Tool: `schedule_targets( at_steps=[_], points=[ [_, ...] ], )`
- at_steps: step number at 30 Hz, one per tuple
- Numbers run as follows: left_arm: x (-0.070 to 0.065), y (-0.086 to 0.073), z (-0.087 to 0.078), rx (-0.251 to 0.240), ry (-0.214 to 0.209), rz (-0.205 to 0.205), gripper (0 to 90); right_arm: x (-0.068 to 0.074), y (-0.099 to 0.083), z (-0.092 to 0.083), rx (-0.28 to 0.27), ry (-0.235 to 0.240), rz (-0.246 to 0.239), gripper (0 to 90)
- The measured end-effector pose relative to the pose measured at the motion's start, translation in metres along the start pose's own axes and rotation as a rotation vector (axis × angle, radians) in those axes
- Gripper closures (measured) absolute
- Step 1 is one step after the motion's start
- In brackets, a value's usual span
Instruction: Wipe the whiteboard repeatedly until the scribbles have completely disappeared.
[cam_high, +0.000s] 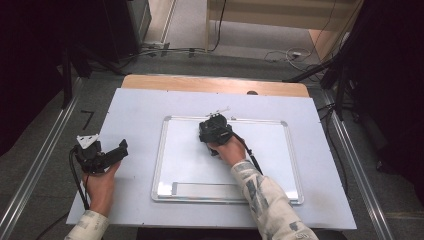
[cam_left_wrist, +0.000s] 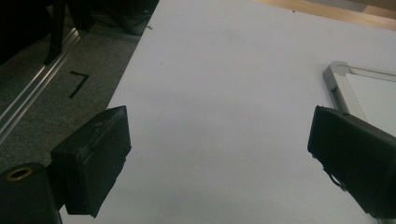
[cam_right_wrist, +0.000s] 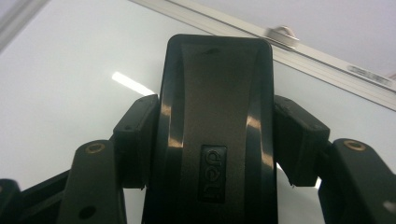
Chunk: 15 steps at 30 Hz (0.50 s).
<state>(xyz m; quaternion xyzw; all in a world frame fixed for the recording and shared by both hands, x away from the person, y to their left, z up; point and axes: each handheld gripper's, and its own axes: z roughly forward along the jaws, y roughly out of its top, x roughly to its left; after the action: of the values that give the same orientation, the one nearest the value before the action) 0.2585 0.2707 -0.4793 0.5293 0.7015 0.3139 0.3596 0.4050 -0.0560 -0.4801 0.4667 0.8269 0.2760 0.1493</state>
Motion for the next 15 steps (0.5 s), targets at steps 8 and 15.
schedule_targets(
  at_steps=[8,15],
  points=[
    [-0.001,0.0,-0.001,0.0,0.0,0.003,6.5,-0.015,-0.001,-0.002,0.005,-0.025,0.046,36.0],
    [-0.001,0.0,0.0,0.002,0.001,0.003,6.5,0.013,0.01,0.009,-0.004,0.01,0.009,35.9]
  ],
)
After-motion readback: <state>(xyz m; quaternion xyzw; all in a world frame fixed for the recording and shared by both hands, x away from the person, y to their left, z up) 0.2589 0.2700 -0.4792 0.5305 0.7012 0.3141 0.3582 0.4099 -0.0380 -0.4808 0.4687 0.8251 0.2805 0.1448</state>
